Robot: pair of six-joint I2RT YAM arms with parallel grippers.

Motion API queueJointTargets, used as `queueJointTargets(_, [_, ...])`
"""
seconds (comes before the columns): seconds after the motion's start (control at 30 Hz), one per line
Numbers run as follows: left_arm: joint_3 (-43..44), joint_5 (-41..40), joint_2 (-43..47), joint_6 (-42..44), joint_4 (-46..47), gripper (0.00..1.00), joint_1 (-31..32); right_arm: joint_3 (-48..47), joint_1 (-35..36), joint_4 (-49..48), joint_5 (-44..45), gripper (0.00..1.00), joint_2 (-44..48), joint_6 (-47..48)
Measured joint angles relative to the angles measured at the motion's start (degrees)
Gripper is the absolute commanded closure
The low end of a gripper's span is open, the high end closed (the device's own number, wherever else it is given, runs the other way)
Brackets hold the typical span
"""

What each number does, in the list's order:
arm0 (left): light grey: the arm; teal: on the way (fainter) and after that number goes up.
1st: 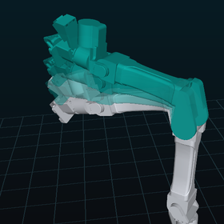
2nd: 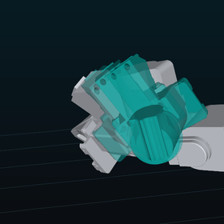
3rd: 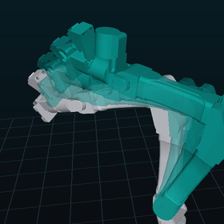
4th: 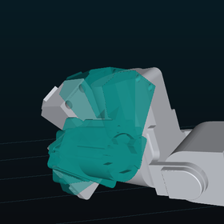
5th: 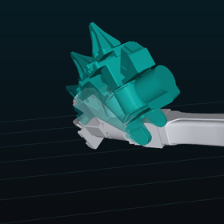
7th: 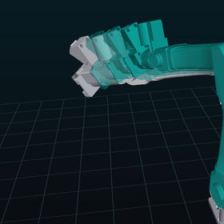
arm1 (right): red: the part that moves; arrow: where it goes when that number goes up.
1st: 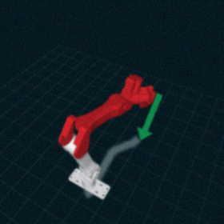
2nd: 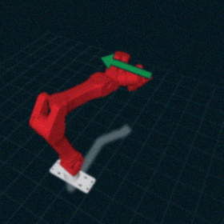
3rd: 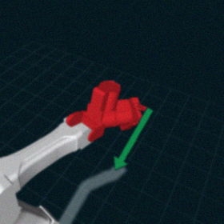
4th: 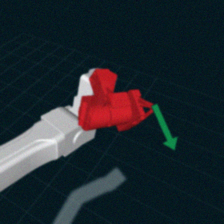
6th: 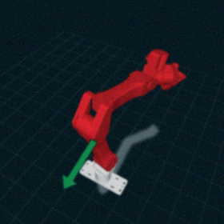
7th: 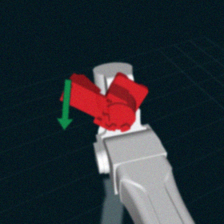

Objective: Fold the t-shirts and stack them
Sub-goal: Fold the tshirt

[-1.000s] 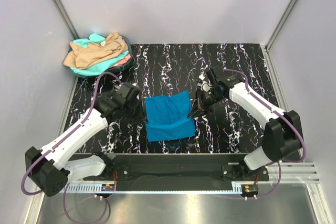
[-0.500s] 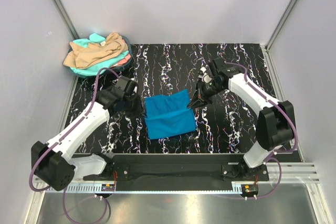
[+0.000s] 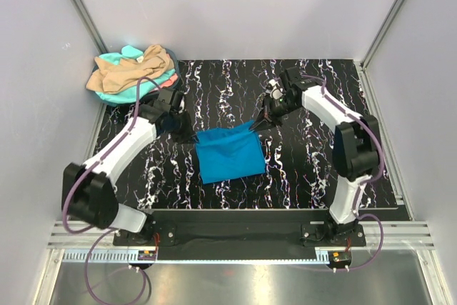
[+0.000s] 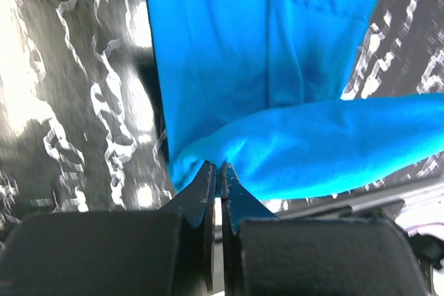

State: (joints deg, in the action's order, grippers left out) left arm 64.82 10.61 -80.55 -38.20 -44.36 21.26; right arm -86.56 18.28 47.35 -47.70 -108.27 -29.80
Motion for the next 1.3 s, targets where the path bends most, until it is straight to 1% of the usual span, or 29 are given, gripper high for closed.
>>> queueJointTargets(0.2, [4.1, 0.6, -12.0, 2.8, 4.8, 1.00, -3.7, -7.6, -1.8, -3.9, -0.3, 1.00, -12.9, 0.3])
queueJointTargets(0.4, [9.4, 1.0, -19.3, 4.4, 8.6, 1.00, -6.4, -16.7, -3.2, -4.9, -0.5, 1.00, -21.6, 0.4])
queueJointTargets(0.6, [13.2, 2.1, -26.4, 5.2, 12.0, 1.00, -7.6, -23.8, -3.7, -5.5, -0.4, 0.98, -26.8, 0.4])
queueJointTargets(0.67, [14.1, 2.5, -28.4, 5.4, 13.0, 1.00, -7.8, -24.1, -3.9, -5.3, -0.4, 0.98, -27.3, 0.3])
queueJointTargets(0.83, [17.2, 2.4, -31.6, 5.9, 13.4, 1.00, -7.8, -24.4, -4.4, -4.9, 0.5, 0.95, -27.5, 0.2])
queueJointTargets(0.87, [18.4, 2.4, -32.2, 6.1, 13.5, 0.93, -7.8, -24.5, -4.6, -5.2, 0.9, 0.85, -27.5, 0.0])
queueJointTargets(0.9, [19.8, 2.2, -32.9, 6.3, 13.5, 0.86, -7.8, -24.5, -4.9, -5.3, 1.6, 0.81, -27.5, -0.3])
queueJointTargets(0.93, [21.2, 1.7, -33.6, 6.5, 13.4, 0.74, -7.8, -24.5, -5.1, -5.6, 2.3, 0.78, -27.5, -0.5])
queueJointTargets(0.97, [22.6, 0.6, -34.1, 6.9, 13.4, 0.67, -7.8, -24.5, -5.4, -5.8, 3.4, 0.68, -27.5, -0.6])
queueJointTargets(1.0, [23.9, -0.8, -34.6, 7.1, 13.1, 0.60, -7.7, -24.6, -5.8, -6.1, 4.6, 0.62, -27.5, -0.9])
queueJointTargets(1.03, [25.0, -2.7, -34.7, 7.3, 12.9, 0.55, -7.7, -24.8, -6.3, -6.2, 5.7, 0.59, -27.6, -1.1])
queueJointTargets(1.07, [25.7, -4.6, -34.7, 7.6, 12.7, 0.48, -7.6, -25.1, -6.8, -6.4, 7.0, 0.59, -27.7, -1.1])
queueJointTargets(1.1, [26.4, -6.4, -34.5, 8.1, 12.2, 0.36, -7.5, -25.9, -7.3, -6.3, 8.3, 0.55, -27.8, -1.0])
queueJointTargets(1.13, [26.7, -8.1, -34.1, 8.7, 11.9, 0.32, -7.3, -27.0, -7.8, -5.7, 9.6, 0.52, -28.0, -0.8])
queueJointTargets(1.17, [26.7, -9.8, -33.4, 8.9, 11.3, 0.32, -7.2, -29.1, -8.3, -4.5, 11.3, 0.50, -28.5, -0.2])
queueJointTargets(1.23, [26.4, -12.2, -31.1, 9.7, 9.7, 0.36, -6.7, -32.2, -9.1, -3.3, 14.1, 0.47, -28.7, 1.5])
queueJointTargets(1.27, [25.4, -12.7, -29.2, 10.0, 9.9, 0.39, -6.2, -33.1, -9.5, -2.8, 14.7, 0.45, -28.4, 2.2])
queueJointTargets(1.3, [24.3, -12.8, -27.3, 10.2, 10.0, 0.44, -5.8, -33.2, -9.6, -2.7, 15.3, 0.45, -27.8, 2.9])
